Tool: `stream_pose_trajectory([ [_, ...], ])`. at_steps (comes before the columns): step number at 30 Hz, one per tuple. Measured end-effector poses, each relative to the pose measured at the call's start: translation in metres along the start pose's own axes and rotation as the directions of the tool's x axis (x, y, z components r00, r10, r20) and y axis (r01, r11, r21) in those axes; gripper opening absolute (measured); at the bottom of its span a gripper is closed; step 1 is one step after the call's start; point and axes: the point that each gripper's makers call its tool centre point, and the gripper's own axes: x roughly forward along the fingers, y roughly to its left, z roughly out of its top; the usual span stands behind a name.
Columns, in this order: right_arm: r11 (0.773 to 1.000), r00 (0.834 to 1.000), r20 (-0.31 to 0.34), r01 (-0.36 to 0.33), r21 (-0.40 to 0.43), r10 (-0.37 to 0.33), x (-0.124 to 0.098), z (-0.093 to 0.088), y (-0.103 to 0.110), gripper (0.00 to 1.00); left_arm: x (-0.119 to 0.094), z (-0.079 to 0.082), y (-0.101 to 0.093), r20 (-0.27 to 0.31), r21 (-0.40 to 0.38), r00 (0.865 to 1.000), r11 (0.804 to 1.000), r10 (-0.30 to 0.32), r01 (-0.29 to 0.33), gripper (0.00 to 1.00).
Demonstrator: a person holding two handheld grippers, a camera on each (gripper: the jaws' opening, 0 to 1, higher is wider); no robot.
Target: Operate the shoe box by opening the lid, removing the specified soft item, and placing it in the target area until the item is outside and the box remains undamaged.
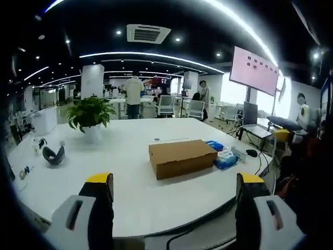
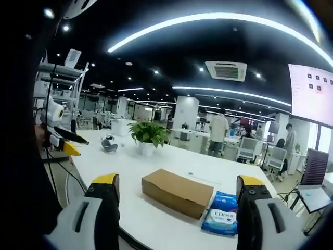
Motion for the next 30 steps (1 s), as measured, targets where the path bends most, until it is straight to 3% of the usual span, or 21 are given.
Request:
stream_pose_trajectory([
  [3,0.999,1.000,-0.007,-0.001,0.050,0.001,-0.001,-0.001,-0.001,0.89,0.002,0.007,-0.002,0.026,-0.003,1.000,1.000,0.001,-0.001,0.99],
  [6,1.000,1.000,-0.030,0.002,0.004,-0.002,-0.003,-0.004,-0.004,0.87,0.003,0.015,0.001,0.075,0.024,0.997,0.999,0.033,-0.035,0.99],
  [7,1.000,0.999,-0.041,0.004,-0.001,-0.004,-0.003,-0.005,-0.006,0.90,0.002,0.015,0.003,0.067,-0.016,0.997,0.999,0.048,-0.047,0.99],
  [12,0.999,0.996,-0.086,0.029,0.026,-0.026,-0.005,-0.010,-0.019,0.91,0.003,0.008,0.008,0.057,0.019,0.997,0.999,0.046,-0.047,0.99],
  [15,0.998,0.994,-0.103,0.044,0.038,-0.040,-0.005,-0.013,-0.023,0.90,0.003,0.001,0.003,0.014,-0.029,1.000,0.999,0.025,-0.025,0.99],
  [22,0.999,1.000,-0.007,0.027,-0.026,-0.027,-0.003,0.008,-0.015,0.90,0.005,0.001,0.003,0.006,0.001,1.000,1.000,0.024,-0.024,0.99],
  [24,1.000,1.000,0.012,-0.005,-0.008,0.005,-0.001,0.010,-0.008,0.90,0.006,0.004,0.002,0.009,0.004,1.000,1.000,0.025,-0.025,0.99],
  [27,1.000,0.999,-0.033,-0.002,-0.014,0.001,0.002,0.004,-0.007,0.91,0.006,0.009,0.000,0.032,-0.020,0.999,1.000,0.009,-0.008,0.99],
  [30,1.000,0.997,-0.083,0.000,0.017,0.001,0.002,-0.005,-0.008,0.93,0.008,0.007,0.001,0.003,-0.010,1.000,1.000,0.003,-0.003,0.99],
])
